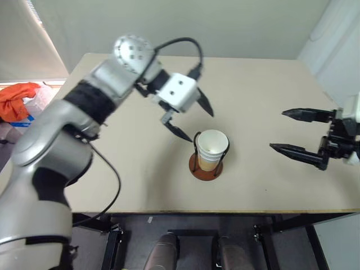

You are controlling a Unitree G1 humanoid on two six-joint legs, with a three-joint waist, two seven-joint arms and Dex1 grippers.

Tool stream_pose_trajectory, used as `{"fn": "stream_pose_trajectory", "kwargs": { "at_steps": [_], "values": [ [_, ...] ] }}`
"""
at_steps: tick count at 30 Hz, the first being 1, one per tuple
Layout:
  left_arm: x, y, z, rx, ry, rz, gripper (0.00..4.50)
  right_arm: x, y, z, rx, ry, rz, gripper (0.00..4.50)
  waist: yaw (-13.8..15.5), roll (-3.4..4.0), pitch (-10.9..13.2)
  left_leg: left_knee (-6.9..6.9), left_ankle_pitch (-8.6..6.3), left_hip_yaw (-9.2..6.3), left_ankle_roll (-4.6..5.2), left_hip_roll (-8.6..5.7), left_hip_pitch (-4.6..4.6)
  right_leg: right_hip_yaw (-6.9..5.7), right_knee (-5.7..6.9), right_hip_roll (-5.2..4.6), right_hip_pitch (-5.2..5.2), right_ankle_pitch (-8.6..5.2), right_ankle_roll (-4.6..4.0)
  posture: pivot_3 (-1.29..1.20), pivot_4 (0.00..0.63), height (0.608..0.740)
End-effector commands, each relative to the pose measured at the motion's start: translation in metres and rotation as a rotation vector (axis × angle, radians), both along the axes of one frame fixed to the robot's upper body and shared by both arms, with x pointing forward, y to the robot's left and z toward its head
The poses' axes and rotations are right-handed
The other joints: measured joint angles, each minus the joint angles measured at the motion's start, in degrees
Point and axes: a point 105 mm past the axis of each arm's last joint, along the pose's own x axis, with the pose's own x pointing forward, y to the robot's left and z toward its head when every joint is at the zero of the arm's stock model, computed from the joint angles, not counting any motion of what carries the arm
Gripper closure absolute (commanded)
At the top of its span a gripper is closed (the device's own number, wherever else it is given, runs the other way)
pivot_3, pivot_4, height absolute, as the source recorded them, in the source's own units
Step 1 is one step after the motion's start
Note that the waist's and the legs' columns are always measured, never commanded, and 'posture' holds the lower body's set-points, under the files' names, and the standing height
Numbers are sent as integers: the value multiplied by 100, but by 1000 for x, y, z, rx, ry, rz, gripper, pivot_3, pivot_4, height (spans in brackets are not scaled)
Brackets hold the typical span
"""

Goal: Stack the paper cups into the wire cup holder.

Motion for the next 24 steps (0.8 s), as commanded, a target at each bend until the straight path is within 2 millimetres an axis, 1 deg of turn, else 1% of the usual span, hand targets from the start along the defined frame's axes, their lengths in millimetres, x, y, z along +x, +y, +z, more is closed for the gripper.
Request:
{"fn": "stream_pose_trajectory", "kwargs": {
  "at_steps": [1,3,5,7,9,11,13,15,16,18,21,24],
  "values": [
    [-14,43,21,-195,205,142,19,14,-7,2,-4,-20,12,0,-10,4,-2,0,1,-2,-1,2,-2,-1,1,1,-1,0,0,0,150,740],
    [-13,82,13,-267,297,318,19,22,-12,0,1,-4,15,0,-34,10,-5,-2,3,0,-2,5,2,2,1,4,-5,-2,-4,0,150,740],
    [-12,112,-3,-305,342,489,19,30,-16,-3,16,14,15,0,-44,15,-8,-3,12,-6,-4,6,6,0,7,5,-7,-6,-17,0,150,740],
    [-21,141,-20,-372,412,640,19,42,-20,-9,22,39,3,0,-57,15,-8,-4,14,-8,-7,9,11,1,17,5,-8,-16,-37,0,150,740],
    [-32,160,-30,-436,459,742,19,52,-20,-13,34,61,4,0,-62,15,-7,-7,15,-10,-9,9,15,2,29,4,-11,-47,-91,0,150,740],
    [-40,174,-39,-482,468,838,19,59,-21,-14,46,67,7,0,-43,11,-6,-6,18,-18,-14,8,12,-6,50,4,-20,-53,-104,0,150,740],
    [-50,187,-46,-522,475,916,19,66,-21,-15,62,73,9,0,-31,10,-5,-9,19,-17,-17,5,11,-9,80,2,-36,-65,-128,0,150,740],
    [-59,196,-49,-548,475,975,19,72,-20,-16,69,78,11,0,1,9,-6,-18,15,-26,-18,6,17,-15,101,-1,-39,-78,-153,0,150,740],
    [-64,202,-51,-555,469,1007,19,74,-18,-17,72,83,22,0,1,8,-6,-28,14,-30,-16,6,23,-19,104,1,-41,-79,-172,0,150,740],
    [-72,211,-49,-569,450,1052,19,77,-12,-18,69,90,46,0,-25,9,-6,-41,10,-34,-4,7,35,-19,114,2,-42,-72,-188,0,150,740],
    [-77,212,-47,-582,436,1071,19,80,-12,-17,66,89,53,0,-36,8,-7,-70,30,-37,-29,7,66,-15,137,3,-34,-68,-210,0,150,740],
    [-80,210,-45,-581,432,1073,19,83,-11,-16,67,88,57,0,-34,8,-7,-126,53,-41,-97,4,89,-11,133,1,-35,-53,-257,0,150,740]
  ]
}}
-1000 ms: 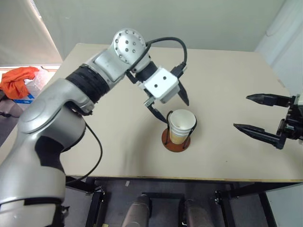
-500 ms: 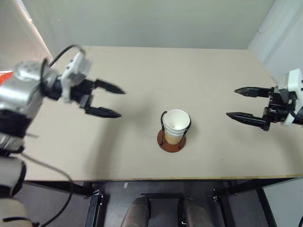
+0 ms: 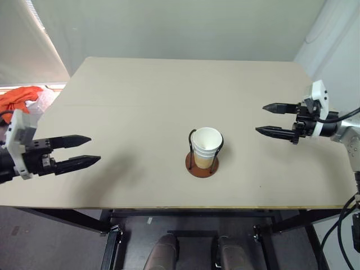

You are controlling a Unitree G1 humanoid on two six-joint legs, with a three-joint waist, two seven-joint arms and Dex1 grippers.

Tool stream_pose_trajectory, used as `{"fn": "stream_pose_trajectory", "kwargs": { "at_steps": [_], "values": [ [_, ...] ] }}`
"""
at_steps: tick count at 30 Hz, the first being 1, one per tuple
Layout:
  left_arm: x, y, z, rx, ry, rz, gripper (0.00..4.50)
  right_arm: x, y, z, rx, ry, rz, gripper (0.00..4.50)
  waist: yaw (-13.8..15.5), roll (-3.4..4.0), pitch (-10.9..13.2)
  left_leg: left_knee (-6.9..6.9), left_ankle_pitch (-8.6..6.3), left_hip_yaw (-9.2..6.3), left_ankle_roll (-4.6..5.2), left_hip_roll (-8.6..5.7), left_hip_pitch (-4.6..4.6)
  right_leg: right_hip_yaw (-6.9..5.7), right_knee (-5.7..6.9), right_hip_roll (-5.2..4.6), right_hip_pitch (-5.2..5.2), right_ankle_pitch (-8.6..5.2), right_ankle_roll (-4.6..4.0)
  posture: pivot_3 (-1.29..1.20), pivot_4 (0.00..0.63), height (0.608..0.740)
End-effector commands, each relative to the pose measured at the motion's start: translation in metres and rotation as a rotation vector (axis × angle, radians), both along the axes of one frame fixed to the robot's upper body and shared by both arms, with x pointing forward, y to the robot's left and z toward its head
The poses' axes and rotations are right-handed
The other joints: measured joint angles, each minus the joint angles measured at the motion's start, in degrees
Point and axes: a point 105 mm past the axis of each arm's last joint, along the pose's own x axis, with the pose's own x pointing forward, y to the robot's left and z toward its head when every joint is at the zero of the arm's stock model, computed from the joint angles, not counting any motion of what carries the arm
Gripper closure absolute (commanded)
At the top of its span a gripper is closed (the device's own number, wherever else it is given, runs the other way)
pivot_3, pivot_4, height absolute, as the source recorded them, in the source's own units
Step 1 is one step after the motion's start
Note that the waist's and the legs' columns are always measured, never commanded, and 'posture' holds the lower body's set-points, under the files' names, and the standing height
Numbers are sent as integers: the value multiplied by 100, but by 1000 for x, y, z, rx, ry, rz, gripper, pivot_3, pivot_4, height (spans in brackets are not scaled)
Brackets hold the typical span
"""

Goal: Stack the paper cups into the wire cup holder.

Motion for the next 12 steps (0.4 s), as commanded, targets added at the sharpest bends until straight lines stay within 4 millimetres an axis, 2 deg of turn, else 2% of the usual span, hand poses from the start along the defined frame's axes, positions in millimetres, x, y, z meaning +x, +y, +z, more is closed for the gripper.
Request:
{"fn": "stream_pose_trajectory", "kwargs": {
  "at_steps": [1,12],
  "values": [
    [-3,-5,13,12,-48,-8,19,1,1,12,-8,-51,15,0,-2,0,0,-9,6,-2,-15,0,6,0,3,0,0,3,-9,0,150,740],
    [6,-21,25,-6,-65,-44,19,2,1,16,0,-58,5,0,-53,-1,-1,-82,40,-8,-52,4,21,-3,0,1,-13,12,-23,0,150,740]
  ]
}}
